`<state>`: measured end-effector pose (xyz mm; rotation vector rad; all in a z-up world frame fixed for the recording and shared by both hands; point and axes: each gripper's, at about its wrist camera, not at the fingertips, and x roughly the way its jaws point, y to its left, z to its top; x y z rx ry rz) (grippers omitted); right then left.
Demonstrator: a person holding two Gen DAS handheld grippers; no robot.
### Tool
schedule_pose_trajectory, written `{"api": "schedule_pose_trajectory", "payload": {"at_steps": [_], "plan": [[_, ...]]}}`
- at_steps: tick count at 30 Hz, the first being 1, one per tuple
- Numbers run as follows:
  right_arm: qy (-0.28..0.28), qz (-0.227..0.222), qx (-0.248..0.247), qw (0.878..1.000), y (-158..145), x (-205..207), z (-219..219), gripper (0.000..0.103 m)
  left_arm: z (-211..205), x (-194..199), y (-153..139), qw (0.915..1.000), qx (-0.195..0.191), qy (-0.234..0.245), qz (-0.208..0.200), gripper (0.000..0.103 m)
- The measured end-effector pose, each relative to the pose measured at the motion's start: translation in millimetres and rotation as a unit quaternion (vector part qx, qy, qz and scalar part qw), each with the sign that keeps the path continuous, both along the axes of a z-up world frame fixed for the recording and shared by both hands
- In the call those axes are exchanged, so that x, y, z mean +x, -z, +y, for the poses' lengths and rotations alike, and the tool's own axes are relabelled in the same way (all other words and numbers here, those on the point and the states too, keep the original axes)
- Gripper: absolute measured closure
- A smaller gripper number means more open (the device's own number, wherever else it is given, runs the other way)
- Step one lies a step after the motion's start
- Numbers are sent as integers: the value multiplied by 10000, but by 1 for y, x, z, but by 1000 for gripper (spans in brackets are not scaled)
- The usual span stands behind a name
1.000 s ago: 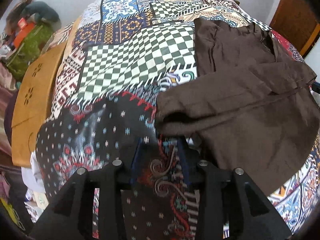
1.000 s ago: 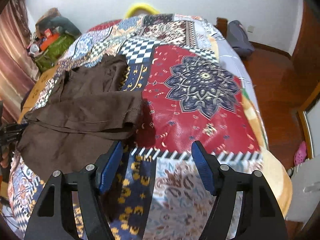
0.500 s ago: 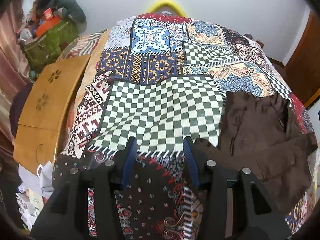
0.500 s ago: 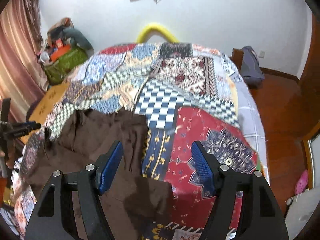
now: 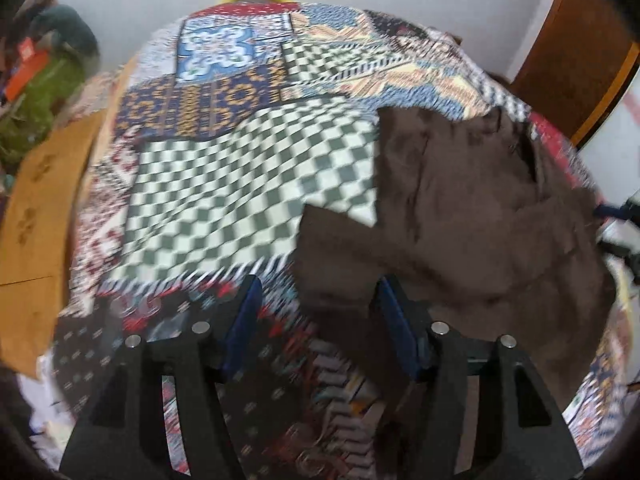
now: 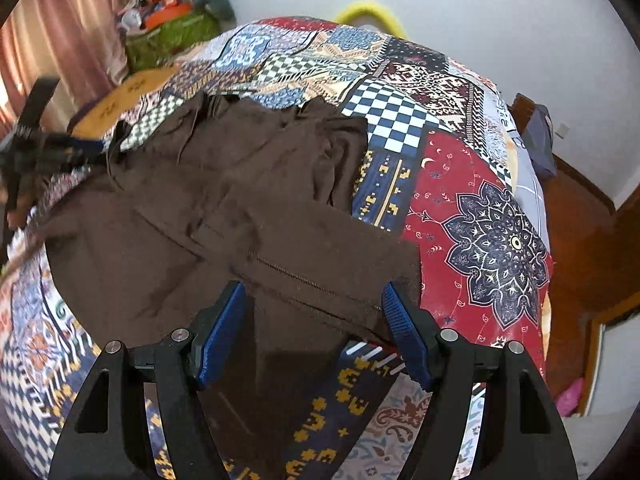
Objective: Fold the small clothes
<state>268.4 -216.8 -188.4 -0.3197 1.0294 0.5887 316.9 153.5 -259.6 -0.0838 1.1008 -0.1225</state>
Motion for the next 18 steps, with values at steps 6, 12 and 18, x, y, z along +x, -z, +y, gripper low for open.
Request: {"api": "schedule_pose_trajectory", "payload": {"at_steps": [6,12,18], "plan": [[139,-52,-347,9993,0,3,-33,35,-3,16,14,9996,-216,96,123,68],[381,-187,-398,9983,12,8,-51,35,-8,17,14,10000,-25,2,12,90],[-127,-480,-559,9972,15,9,-27,38,-10,18,14,9998,113,-140,58,92]]}}
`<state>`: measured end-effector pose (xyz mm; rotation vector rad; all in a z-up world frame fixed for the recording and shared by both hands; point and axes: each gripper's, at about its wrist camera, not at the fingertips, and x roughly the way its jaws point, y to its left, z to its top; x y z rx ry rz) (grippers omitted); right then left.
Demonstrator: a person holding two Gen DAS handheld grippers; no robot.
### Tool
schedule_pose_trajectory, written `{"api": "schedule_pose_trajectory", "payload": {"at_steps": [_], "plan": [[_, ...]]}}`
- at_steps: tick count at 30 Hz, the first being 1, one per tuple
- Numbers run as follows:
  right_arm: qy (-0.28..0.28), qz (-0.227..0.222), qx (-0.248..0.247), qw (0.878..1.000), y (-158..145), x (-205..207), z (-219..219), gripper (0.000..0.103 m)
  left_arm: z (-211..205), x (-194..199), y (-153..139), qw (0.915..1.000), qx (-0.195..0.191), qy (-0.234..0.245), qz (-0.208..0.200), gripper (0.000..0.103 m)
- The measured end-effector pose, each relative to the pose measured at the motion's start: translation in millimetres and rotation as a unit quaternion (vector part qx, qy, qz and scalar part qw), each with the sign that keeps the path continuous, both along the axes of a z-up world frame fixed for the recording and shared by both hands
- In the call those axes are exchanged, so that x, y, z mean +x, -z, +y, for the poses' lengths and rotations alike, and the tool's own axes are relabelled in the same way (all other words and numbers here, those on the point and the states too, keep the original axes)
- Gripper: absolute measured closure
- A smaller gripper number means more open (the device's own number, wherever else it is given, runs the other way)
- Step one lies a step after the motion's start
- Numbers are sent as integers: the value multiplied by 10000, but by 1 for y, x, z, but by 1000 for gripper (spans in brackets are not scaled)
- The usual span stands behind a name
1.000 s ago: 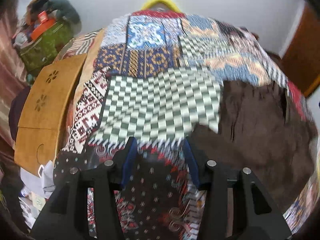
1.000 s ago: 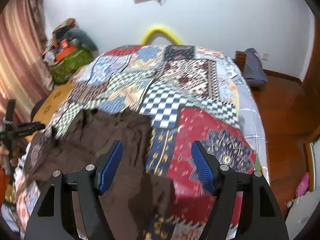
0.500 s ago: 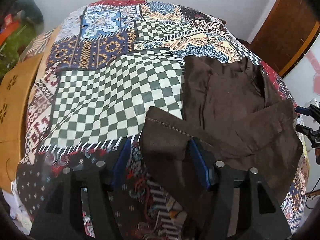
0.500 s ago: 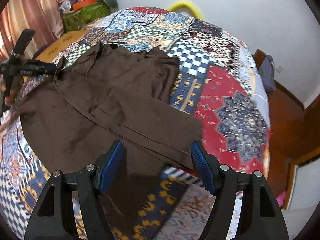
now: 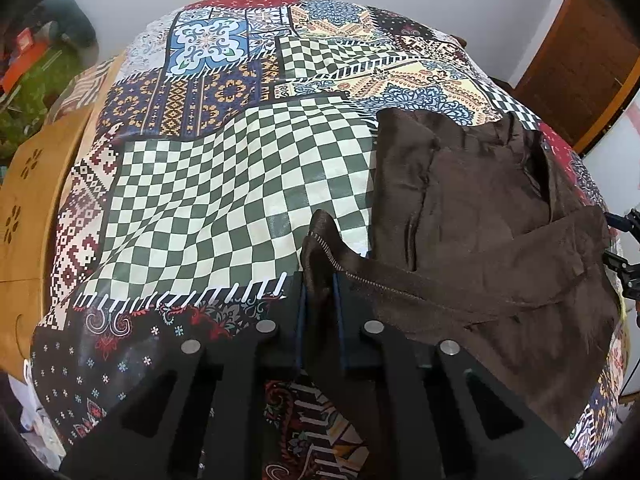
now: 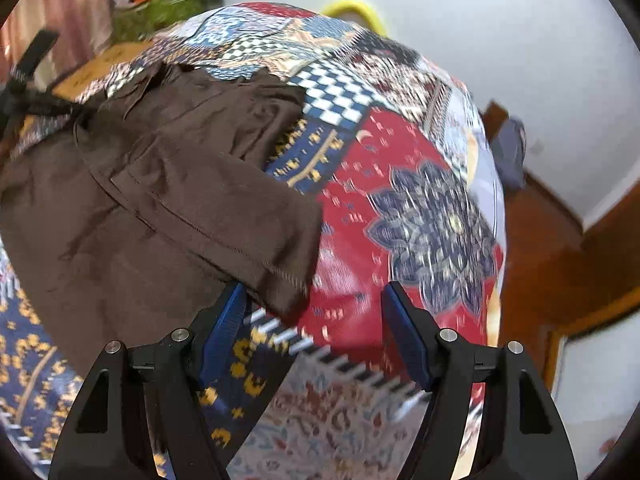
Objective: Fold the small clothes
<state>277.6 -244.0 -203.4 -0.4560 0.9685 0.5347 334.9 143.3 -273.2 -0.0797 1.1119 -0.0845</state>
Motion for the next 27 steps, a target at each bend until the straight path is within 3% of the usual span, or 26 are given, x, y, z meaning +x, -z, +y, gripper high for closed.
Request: {"api": "schedule_pose_trajectory", "payload": {"at_steps": [3,5,7,11,13,16,24,27], "plan": [[-20,292,605,9977,-7,7,0,65,-3,0,-1,10000,55,-4,-29,92],[115,510,686,9963,-6,12,1,84,-5,-1,-5,9999,52,58,-97,92],[160,671,723,9950,-4,12,1,93,-4,0,-9,9998,-90,73,-159,92],[195,861,991,9912,-13,10,-6,95,-7,6,-11,9995,-247,148,-141,92],[288,947,1281,9868,-23,15,-10,95,-14,7,-8,9998,-23,188,-114,98],[340,912,1521,9836,-37,20,-10,96,-21,3,-12,9990,297,199,-267,99],[451,524,1515,9860,-63,47,1,96,-5,-4,-72,9914,433,-297,-1200,99],[713,573,1562,9835,-59,67,-6,96,1,2,-84,9892,486,-463,-1302,99]]}}
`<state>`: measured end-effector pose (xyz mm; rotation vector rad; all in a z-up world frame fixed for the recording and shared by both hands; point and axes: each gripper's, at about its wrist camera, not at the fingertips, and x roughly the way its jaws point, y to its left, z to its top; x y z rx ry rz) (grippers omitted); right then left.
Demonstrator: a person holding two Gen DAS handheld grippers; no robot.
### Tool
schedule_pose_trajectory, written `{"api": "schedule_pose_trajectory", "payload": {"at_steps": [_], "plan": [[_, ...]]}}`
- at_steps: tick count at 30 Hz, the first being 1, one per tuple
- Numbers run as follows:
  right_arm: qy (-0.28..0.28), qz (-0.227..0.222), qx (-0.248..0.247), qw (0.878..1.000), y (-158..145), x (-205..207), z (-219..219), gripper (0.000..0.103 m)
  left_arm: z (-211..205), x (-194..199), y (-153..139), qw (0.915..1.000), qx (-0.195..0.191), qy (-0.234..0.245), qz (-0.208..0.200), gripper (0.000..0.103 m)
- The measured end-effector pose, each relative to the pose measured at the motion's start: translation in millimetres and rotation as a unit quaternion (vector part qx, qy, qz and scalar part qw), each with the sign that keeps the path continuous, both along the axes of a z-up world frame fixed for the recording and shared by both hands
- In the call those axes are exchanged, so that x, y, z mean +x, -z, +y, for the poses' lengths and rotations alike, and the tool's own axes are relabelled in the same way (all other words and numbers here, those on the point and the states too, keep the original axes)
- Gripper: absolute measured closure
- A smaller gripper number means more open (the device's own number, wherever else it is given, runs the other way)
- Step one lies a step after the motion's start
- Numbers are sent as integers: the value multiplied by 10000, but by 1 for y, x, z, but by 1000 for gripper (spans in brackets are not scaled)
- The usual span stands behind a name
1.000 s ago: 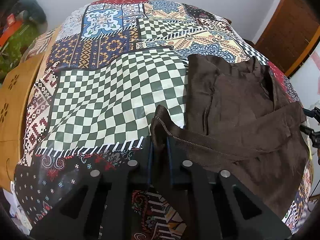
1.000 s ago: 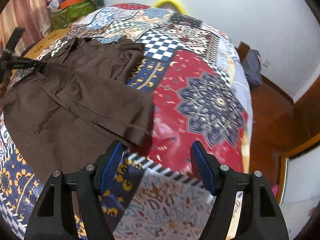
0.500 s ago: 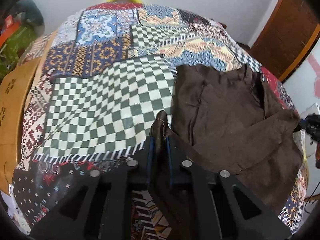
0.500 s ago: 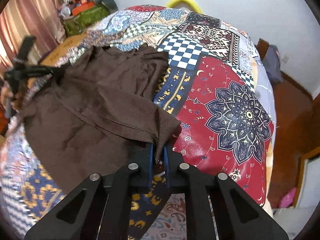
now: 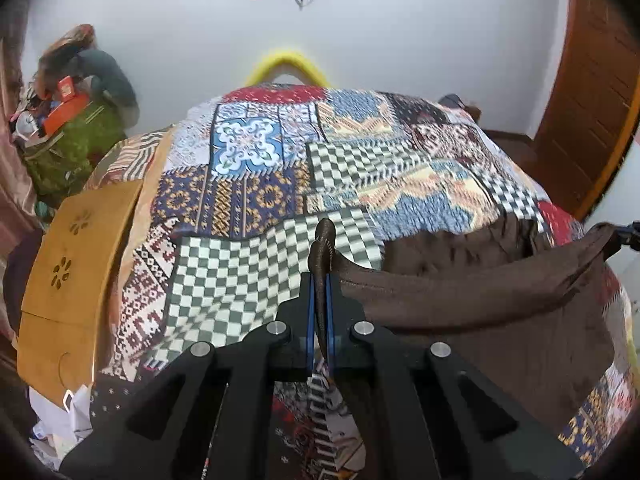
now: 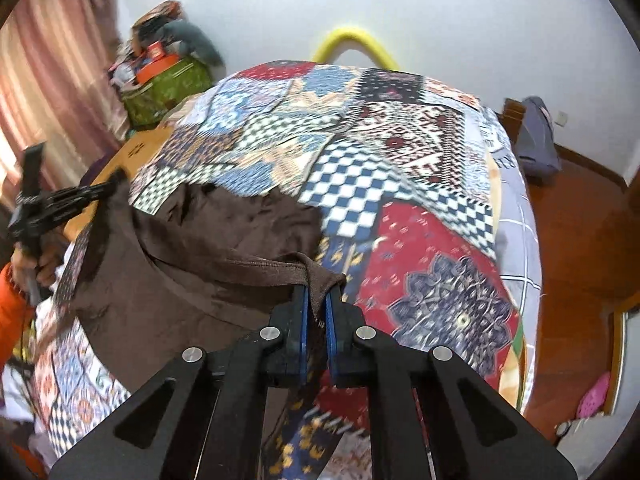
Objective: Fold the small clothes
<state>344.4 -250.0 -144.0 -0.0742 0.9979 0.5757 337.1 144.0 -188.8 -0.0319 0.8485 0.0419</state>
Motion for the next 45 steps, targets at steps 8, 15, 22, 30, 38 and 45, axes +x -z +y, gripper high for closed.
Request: {"api": "schedule_pose_trajectory", "payload": {"at_steps": [8,15,22,30,38,45], "plan": [[168,610,180,9978,12,44,-1,89,7,36,22,9986,-38,-447,291,99],[109,265,408,9988,-8,21,-9,55,-3,44,52,9981,283,-316,436,99],[-522,160,275,9981,3,-15,25,55,-13,20,22,9990,229,-343,172,36],[-910,171,-152,9956,30,-7,86,55,-33,15,15,9986,441,117,267,13],[7,-337,-153,9993,24,17,26,55,18,42,64,9968,69,-460,651,13],[430,150,-3,9990,58,53,17,70,34,63,107,9853,-1191,-403,1159,52]]}}
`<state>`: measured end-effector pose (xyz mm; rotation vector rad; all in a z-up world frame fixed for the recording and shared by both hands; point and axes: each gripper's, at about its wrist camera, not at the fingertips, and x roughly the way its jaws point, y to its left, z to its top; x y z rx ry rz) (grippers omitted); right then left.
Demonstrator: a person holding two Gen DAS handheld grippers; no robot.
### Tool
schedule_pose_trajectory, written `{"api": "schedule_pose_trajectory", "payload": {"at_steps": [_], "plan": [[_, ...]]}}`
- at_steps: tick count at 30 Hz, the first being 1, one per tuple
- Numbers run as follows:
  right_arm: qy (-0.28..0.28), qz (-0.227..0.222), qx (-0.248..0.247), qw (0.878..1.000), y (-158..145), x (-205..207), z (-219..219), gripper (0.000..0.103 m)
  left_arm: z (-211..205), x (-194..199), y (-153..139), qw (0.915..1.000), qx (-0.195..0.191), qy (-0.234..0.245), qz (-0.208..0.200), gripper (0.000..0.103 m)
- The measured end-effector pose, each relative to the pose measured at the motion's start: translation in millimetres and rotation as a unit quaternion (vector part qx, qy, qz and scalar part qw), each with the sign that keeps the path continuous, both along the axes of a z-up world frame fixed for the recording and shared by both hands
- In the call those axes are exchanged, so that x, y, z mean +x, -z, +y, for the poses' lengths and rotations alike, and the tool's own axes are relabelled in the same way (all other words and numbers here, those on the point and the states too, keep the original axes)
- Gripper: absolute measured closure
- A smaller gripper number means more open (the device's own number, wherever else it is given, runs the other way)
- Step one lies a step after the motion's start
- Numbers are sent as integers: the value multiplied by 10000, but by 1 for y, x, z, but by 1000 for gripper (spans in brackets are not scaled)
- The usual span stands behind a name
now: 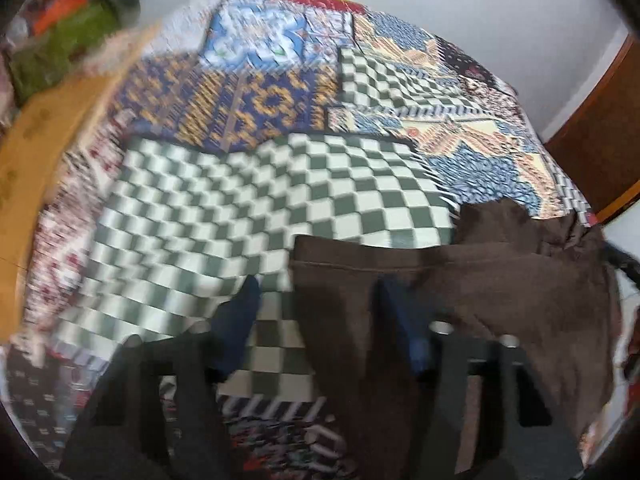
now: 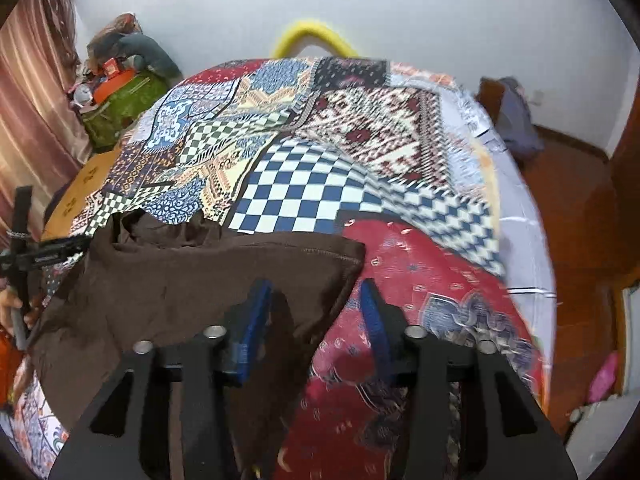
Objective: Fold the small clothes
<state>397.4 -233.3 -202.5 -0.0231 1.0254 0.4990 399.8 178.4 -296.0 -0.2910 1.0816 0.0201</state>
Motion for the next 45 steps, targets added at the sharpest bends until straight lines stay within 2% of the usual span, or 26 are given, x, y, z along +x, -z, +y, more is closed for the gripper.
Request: {"api": "schedule_pose_trajectory", "payload": {"at_steps": [1,3,4,5,6,7,9,12,15,18,22,24,27,29,30,31,32,33,34,38,40,41,45], "plan": [[27,28,22,10000,3,1,1,72,0,-1,-1,10000,-45,15,-54,64],[110,-86,73,9999,6,1,4,76,-4,-2,-4,9998,-74,91,-134,81],[173,-128,54,9998,6,1,5,88,-6,-3,-6,9999,46,88,-138,89],[192,-118,100,9997,5,0,5,97,-10,-4,-9,9996,178,132,-164,94],[199,-101,165,9996,3,-1,4,97,-12,-6,-13,9992,311,172,-208,97],[191,-157,136,9996,0,-3,5,98,-17,-11,-20,9975,587,218,-320,98],[132,-413,82,9990,-11,-11,3,99,-25,-21,-34,9942,882,264,-559,98],[-23,-604,77,9981,-29,-23,-2,99,-37,-43,-63,9848,1283,331,-1120,98],[-82,-860,36,9963,-50,-33,-10,99,-40,-56,-90,9779,1302,310,-1608,98],[23,-1040,105,9945,-63,-32,-14,100,-38,-50,-106,9748,1311,164,-1798,98],[309,-1167,125,9926,-66,-18,-20,100,-30,-31,-103,9782,1292,-111,-1624,100],[362,-1030,139,9939,-58,-12,-21,100,-25,-22,-92,9798,1304,-134,-1512,100],[306,-582,204,9976,-39,-6,-18,100,-22,-7,-60,9867,1376,-87,-859,100],[205,-411,270,9986,-30,-10,-16,100,-20,-1,-39,9910,1265,-25,-431,95],[187,-358,252,9989,-27,-13,-14,100,-19,1,-31,9924,1207,9,-256,88],[150,-332,249,9990,-25,-16,-13,99,-17,0,-23,9926,1213,-12,-112,76],[105,-313,257,9991,-24,-19,-12,97,-16,-1,-21,9923,1233,-44,-76,70],[64,-270,261,9993,-23,-23,-11,95,-15,-5,-20,9921,1250,-77,-75,55],[48,-236,275,9993,-23,-27,-11,90,-14,-8,-21,9921,1249,-80,-106,48],[-126,-255,296,9992,-30,-50,-8,71,-19,-36,-36,9906,1334,143,-280,46],[-175,-288,316,9989,-36,-65,-7,59,-25,-52,-46,9873,1525,299,-323,39],[-192,-319,335,9987,-39,-74,-8,56,-28,-60,-49,9859,1598,369,-338,37],[-246,-168,473,9984,-38,-106,-10,56,-40,-94,-58,9810,1828,566,-321,33]]}}
